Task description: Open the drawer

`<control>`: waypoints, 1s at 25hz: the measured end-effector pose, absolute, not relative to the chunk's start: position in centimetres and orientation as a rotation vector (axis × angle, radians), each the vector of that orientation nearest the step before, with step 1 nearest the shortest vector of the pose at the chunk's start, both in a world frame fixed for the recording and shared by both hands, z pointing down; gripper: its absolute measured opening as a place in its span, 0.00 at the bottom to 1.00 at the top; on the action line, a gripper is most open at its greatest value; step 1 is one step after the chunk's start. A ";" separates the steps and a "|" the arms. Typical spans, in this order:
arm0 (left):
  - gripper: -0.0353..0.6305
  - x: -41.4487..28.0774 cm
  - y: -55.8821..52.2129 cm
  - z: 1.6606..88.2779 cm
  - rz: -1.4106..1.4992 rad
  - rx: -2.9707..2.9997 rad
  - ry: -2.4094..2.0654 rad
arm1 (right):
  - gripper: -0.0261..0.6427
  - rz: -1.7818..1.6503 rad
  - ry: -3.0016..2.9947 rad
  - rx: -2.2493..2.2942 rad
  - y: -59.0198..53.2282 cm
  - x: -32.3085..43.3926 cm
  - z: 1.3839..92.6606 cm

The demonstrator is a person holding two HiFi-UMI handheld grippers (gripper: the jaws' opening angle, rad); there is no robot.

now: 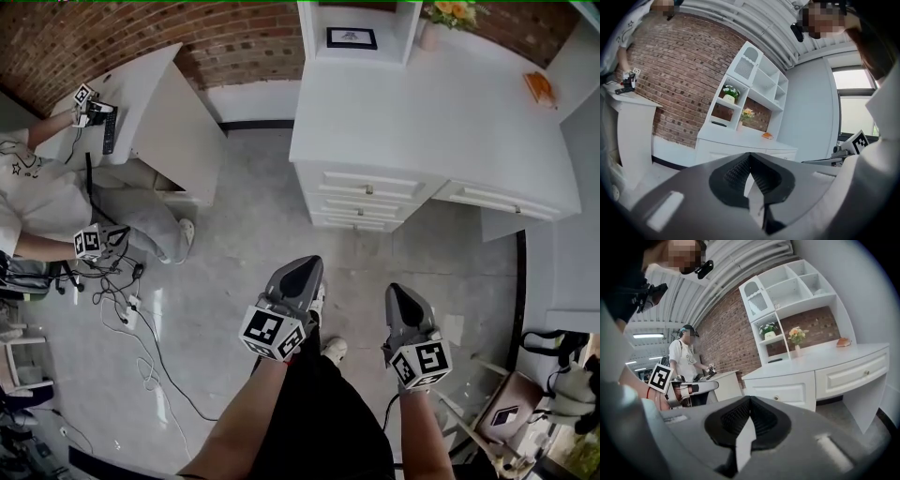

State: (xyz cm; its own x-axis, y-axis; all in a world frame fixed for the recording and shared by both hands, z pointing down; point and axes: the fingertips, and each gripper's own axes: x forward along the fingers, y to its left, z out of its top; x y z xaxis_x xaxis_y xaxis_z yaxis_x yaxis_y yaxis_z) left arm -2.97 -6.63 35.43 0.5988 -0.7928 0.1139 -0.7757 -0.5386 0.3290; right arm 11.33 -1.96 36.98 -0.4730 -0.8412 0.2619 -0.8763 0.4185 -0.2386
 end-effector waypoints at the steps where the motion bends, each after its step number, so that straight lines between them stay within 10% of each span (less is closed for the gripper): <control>1: 0.06 -2.6 -6.9 35.6 -0.070 2.491 -1.257 | 0.04 0.525 -2.558 1.557 -2.3 11.4 37.2; 25: 0.06 0.5 -17.6 44.1 -0.124 2.487 -1.174 | 0.04 0.484 -2.521 1.645 -14.8 10.3 44.6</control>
